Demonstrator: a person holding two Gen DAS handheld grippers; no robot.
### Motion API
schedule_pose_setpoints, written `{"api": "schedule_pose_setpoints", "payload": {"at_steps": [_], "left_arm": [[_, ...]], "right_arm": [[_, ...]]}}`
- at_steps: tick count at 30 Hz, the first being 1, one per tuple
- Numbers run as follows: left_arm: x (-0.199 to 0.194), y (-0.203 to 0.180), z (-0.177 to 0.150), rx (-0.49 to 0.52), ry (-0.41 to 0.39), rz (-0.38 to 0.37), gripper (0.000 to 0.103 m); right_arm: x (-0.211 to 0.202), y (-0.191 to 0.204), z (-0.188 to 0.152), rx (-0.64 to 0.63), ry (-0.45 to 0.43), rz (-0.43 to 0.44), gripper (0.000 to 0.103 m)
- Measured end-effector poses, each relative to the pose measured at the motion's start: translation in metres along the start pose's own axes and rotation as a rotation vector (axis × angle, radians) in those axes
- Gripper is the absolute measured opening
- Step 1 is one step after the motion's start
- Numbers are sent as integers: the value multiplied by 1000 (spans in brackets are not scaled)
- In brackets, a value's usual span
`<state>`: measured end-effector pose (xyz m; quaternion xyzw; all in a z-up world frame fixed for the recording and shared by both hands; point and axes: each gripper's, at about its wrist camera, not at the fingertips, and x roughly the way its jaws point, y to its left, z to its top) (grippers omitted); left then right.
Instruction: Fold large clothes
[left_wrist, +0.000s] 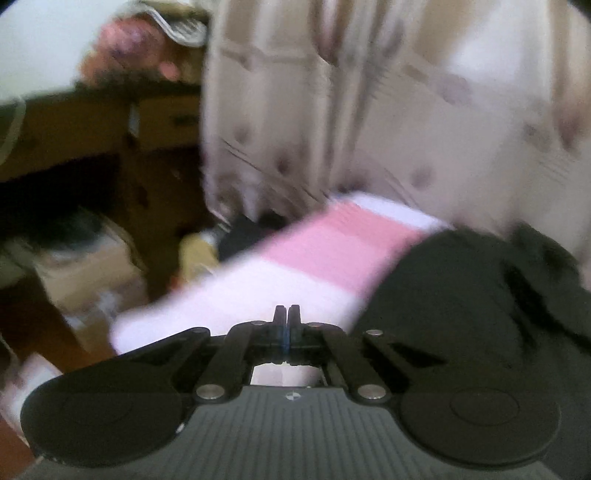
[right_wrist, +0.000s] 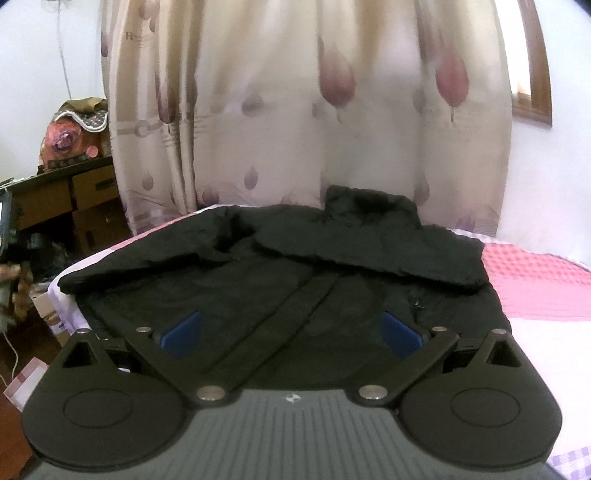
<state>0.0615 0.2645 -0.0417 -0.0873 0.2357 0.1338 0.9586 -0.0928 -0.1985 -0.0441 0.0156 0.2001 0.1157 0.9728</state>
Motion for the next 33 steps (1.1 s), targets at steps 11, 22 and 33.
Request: {"api": "schedule_pose_setpoints", "payload": {"at_steps": [11,22,33], "left_arm": [[-21,48,32,-92,130,-159,102],[5,46,-38,-296,381,-365,82],[24,47,83,-262,-2,-52,6]], "right_arm": [[20,2,-1,10,38,44,103],[26,15,-4,-54,50,118,103],[36,5,5,-67,40,88,103]]}}
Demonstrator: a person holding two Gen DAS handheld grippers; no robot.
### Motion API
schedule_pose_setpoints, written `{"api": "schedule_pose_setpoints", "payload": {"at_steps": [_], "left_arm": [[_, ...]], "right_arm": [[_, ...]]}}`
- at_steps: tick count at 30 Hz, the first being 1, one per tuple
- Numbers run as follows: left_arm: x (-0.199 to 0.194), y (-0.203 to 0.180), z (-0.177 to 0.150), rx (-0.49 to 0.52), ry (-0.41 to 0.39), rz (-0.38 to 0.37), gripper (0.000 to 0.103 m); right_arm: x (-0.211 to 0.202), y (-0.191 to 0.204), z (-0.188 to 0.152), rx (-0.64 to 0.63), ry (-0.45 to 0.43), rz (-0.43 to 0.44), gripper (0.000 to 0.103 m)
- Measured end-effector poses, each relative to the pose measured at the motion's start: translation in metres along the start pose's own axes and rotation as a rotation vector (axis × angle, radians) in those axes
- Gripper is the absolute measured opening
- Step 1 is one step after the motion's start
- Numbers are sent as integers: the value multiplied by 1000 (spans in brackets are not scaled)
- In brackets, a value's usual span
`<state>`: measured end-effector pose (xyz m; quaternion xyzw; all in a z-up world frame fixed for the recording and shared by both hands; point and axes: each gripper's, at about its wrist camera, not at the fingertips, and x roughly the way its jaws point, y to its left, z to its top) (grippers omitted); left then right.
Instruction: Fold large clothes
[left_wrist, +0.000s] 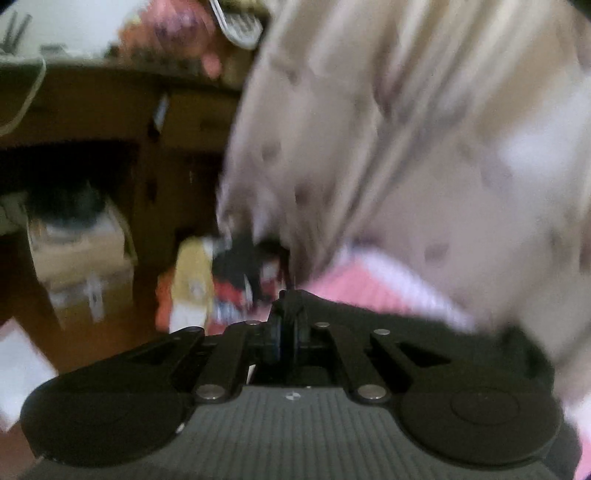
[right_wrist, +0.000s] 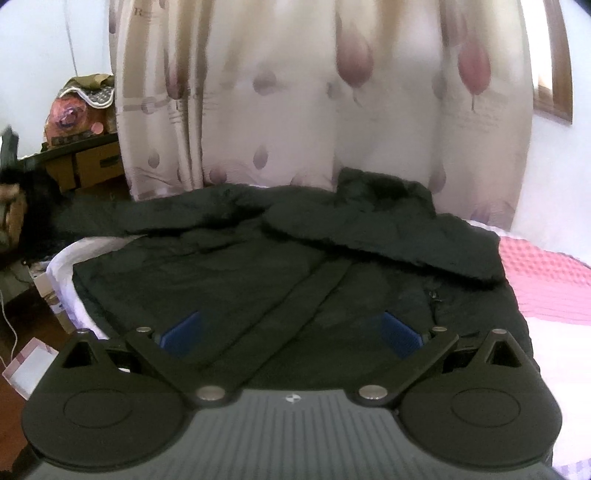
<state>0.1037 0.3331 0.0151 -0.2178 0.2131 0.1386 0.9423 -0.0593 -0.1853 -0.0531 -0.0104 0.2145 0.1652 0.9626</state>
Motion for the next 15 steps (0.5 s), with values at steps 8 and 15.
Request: {"api": "schedule_pose_setpoints", "payload": {"at_steps": [8,15], "left_arm": [[63,-55,22,189,-149,237,30],[33,-102,-38,183,-192,12,99]], "right_arm": [[41,-16,37,-89,-45,-36,103],[136,-13,76,-296,-58,-97,103]]}}
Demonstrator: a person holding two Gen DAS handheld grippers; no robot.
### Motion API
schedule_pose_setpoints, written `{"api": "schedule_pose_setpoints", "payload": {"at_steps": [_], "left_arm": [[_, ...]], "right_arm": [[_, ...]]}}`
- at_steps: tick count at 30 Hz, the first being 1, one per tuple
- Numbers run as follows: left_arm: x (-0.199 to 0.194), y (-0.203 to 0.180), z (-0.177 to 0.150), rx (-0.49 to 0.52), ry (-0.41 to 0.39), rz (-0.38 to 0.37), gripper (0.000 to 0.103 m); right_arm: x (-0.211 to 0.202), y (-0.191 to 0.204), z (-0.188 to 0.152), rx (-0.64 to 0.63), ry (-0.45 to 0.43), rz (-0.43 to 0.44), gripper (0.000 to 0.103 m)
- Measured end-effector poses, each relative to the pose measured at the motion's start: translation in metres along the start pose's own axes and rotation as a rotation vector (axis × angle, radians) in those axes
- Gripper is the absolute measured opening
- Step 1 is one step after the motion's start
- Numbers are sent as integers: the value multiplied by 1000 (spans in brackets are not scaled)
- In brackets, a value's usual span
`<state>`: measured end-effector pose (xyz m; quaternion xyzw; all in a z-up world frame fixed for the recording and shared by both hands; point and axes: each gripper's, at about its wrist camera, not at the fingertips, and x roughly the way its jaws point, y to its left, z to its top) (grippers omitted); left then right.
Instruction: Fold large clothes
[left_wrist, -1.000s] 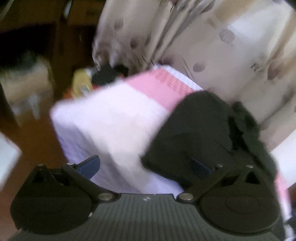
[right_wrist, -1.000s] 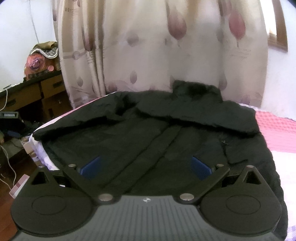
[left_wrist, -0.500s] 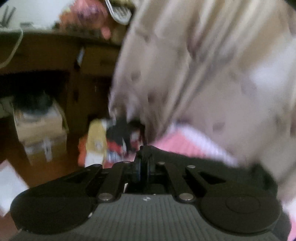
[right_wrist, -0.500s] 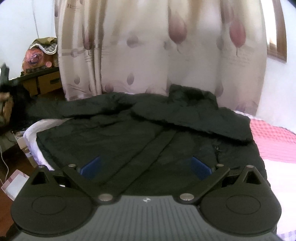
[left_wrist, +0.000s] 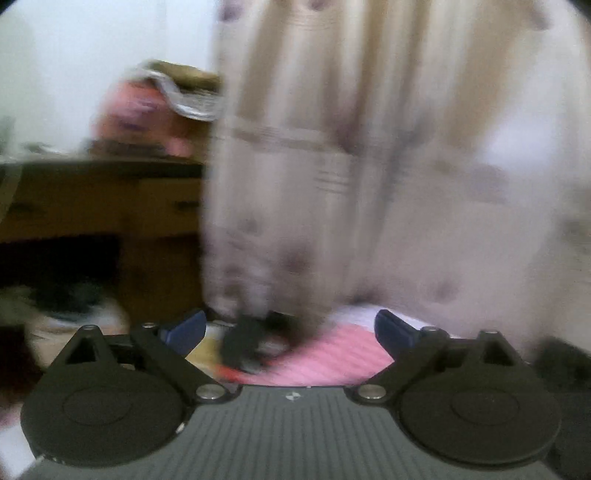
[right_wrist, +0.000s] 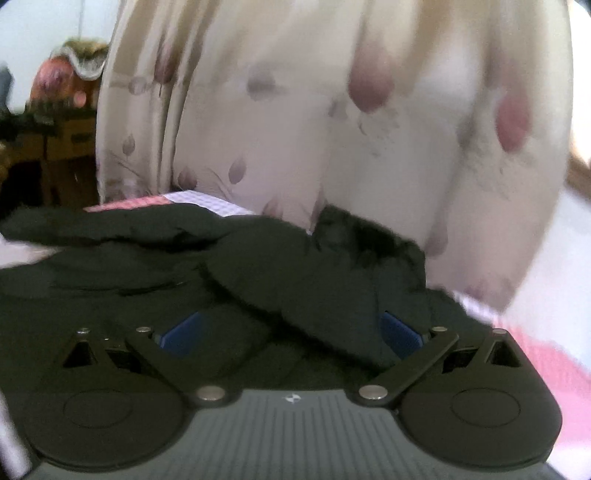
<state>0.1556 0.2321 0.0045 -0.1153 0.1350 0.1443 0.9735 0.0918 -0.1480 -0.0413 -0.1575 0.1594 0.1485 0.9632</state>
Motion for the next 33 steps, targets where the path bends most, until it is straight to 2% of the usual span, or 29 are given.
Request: {"api": "schedule_pose_setpoints", "payload": {"at_steps": [1,5,9,11,12,13,14,17,19,23,28,31,33], "left_arm": [[-5,-12,-9,-13,28,-64,99],[-15,-57,-53,-26,93,-211,99],[-11,-99,-107,103,107,-206,99],[-5,-109,-127,159,136,-174,99],[0,-113,-135,182,167,-162,99],[4,-113,-139,194,198,-151,99],[6,-116,-140,205,222,-131,99],[14,-114,-138,222,255,-86,103],[15,-117,-140,247,275,-62,103],[13,-124,-144,300,267,-33,103],[8,-130,-145,355,248,-5,103],[7,-135,-146,383,246,8,103],[6,-138,-147,401,243,15,103]], "right_arm": [[15,5,4,-40,-5,-3,103],[82,33,15,-190,33,1,103],[137,56,14,-288,84,-38,103],[154,56,11,-295,79,-39,97],[161,50,10,-271,89,-35,75],[168,44,11,-249,120,-52,28],[172,30,12,-208,133,-62,10],[152,-18,19,-100,57,-119,10],[124,-70,24,-2,13,-179,10],[53,-184,21,127,-55,-381,10],[-13,-313,-17,262,7,-617,10],[-43,-355,-51,332,62,-686,11],[-50,-355,-69,322,78,-677,11]]}}
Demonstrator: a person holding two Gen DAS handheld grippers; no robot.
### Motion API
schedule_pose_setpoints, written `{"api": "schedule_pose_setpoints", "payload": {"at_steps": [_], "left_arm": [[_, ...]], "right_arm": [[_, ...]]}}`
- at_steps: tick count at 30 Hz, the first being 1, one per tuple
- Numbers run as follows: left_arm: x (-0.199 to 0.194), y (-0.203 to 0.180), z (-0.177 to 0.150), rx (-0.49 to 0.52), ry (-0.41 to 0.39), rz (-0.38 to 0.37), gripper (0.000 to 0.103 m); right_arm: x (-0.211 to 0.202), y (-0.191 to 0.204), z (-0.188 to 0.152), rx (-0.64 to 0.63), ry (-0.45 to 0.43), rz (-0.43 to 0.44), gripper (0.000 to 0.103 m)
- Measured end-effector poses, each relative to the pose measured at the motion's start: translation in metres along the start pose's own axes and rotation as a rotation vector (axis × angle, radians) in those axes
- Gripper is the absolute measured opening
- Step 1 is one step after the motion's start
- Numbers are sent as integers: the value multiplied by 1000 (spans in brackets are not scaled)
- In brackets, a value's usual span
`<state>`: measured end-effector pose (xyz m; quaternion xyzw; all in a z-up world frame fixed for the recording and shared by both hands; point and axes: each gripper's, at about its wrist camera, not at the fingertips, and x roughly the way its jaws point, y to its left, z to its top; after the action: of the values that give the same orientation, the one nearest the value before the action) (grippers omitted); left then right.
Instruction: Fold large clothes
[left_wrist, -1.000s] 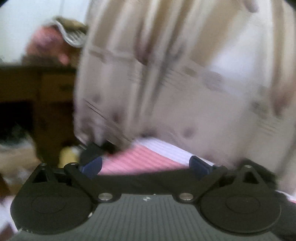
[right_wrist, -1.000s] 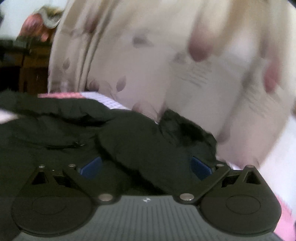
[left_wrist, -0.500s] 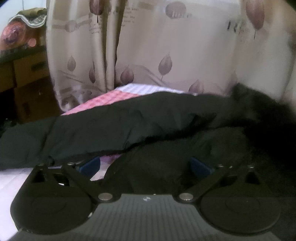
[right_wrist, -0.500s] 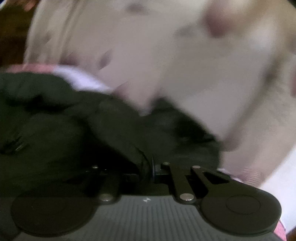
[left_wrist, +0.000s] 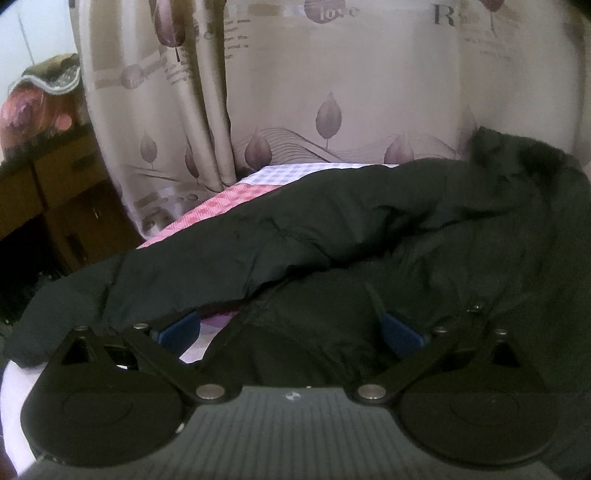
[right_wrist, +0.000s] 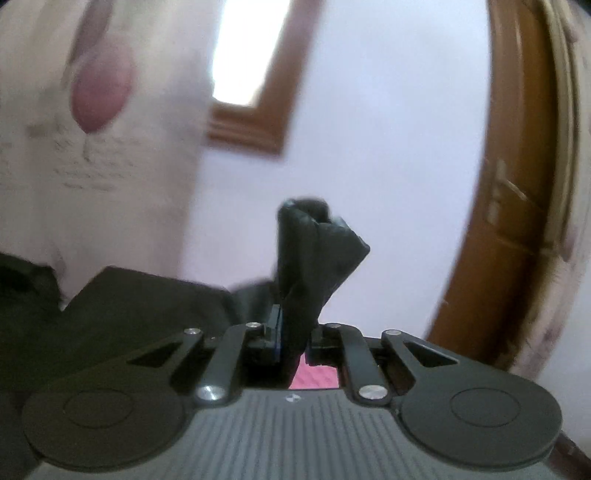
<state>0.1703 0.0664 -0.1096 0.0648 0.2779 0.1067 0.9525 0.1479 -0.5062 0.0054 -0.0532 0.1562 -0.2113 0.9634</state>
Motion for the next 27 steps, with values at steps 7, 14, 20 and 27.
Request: {"api": "schedule_pose_setpoints", "payload": {"at_steps": [7,14,20,27], "left_arm": [[2,-3,0,34,6,9,103],[6,-4,2,9,17,-4,103],[6,1,2,-18,18,-31,103],[-42,26,1,36,-96,-133,103]], "right_arm": [[25,-23,-53,29,106,-46,11],[69,-104,-120,330,331,-141,34],[-12,-84,-121,318,177,-45,56],[-132,-3,-139,312,239,525,95]]}}
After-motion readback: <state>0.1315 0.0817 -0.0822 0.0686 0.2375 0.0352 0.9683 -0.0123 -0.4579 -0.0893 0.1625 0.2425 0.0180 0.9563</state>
